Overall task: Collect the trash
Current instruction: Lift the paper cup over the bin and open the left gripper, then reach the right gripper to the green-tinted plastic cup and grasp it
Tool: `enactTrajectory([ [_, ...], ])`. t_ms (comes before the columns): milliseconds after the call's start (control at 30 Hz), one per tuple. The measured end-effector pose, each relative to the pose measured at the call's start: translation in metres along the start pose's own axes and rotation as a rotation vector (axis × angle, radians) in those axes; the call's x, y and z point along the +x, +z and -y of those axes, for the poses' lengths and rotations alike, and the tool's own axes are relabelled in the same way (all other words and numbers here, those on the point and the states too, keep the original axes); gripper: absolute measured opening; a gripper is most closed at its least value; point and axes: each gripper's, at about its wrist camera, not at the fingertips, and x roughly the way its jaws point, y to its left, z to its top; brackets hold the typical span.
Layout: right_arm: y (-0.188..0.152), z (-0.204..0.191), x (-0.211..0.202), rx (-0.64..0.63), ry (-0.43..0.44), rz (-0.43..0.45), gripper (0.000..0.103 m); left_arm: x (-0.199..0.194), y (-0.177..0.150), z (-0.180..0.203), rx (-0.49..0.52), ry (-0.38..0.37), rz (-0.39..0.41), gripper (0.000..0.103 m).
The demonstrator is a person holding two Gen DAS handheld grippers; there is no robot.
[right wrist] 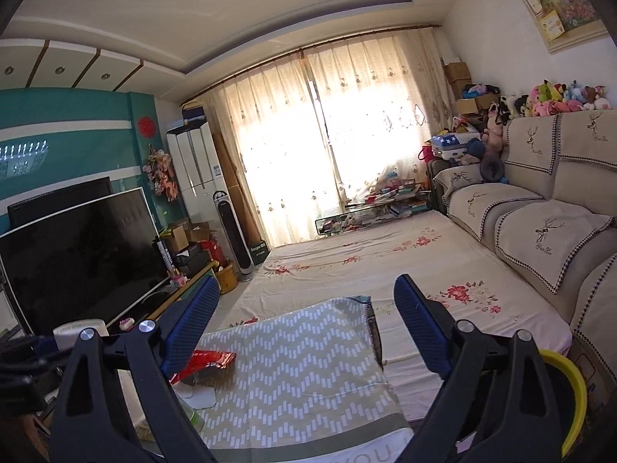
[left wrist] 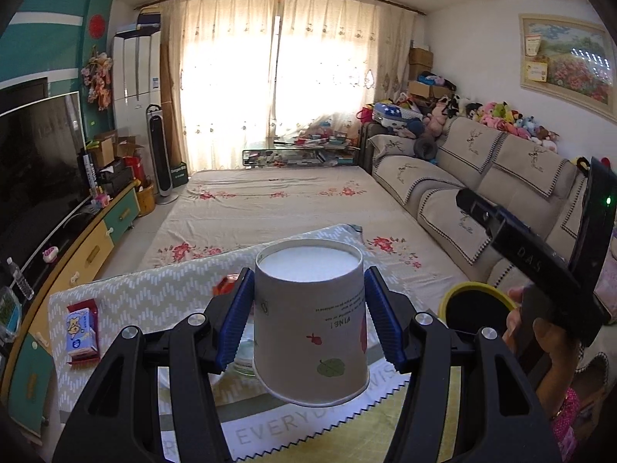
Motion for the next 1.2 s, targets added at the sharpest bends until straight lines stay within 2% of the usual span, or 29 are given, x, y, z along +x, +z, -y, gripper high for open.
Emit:
enactTrajectory([
  [100,0.013,0.024,-0.026,-0.038,-0.056,0.005,0.087,0.011,-0.001,0.037,0.036,-0.08,-0.029,0.058],
  [267,0.013,0.094,-0.084,-0.066,-0.268,0.022,0.088,0.046,-0.008,0.106,0.099,-0.223,-0.098,0.058],
  [467,-0.007,0.176,-0.135,-0.031,-0.49,-0.015,0.088,0.098,-0.02,0.191,0.18,-0.36,-0.173,0.058],
  [667,-0.02,0.22,-0.155,-0.012,-0.574,-0.045,0.088,0.151,-0.036,0.266,0.251,-0.432,-0.263,0.058],
  [800,-0.019,0.227,-0.157,0.003,-0.585,-0.031,0.088,0.18,-0.05,0.296,0.271,-0.458,-0.325,0.06],
  [867,-0.017,0.225,-0.156,0.003,-0.581,-0.029,0.088,0.187,-0.052,0.3,0.263,-0.449,-0.334,0.066],
  [967,-0.018,0.215,-0.151,0.0,-0.557,-0.04,0.088,0.173,-0.049,0.278,0.232,-0.436,-0.287,0.068],
  [1067,-0.02,0.202,-0.137,-0.005,-0.501,-0.063,0.088,0.137,-0.041,0.226,0.171,-0.388,-0.187,0.075],
  [1200,-0.021,0.166,-0.106,-0.01,-0.359,-0.099,0.088,0.087,-0.036,0.143,0.059,-0.295,-0.069,0.079],
])
